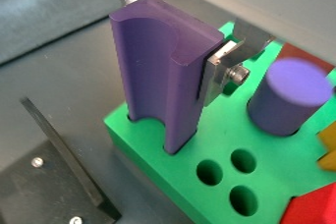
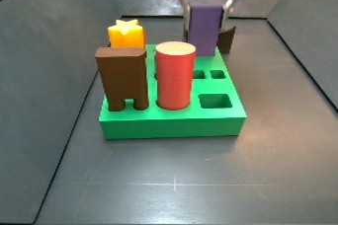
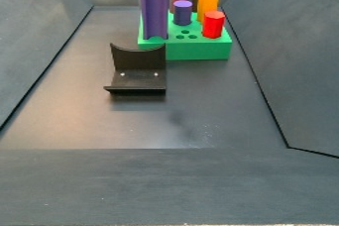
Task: Pick up the arch object. Move up. Rotate the arch object. Move to above the board. Insert the arch object.
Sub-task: Insert the arch object.
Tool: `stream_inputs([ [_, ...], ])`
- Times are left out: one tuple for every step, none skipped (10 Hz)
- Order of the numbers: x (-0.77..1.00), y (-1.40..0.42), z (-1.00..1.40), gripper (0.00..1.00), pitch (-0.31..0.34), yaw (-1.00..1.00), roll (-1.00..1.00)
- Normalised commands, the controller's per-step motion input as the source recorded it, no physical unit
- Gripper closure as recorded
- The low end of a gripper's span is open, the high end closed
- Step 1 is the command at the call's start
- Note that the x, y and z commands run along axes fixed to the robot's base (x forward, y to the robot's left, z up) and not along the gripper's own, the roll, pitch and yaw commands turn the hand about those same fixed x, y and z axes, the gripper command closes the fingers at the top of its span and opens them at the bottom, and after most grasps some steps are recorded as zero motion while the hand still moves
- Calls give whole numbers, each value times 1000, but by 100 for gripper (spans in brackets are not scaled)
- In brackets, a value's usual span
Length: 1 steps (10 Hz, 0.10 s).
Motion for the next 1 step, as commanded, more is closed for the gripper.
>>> stream_inputs([
  [0,34,-6,100,0,0,-41],
])
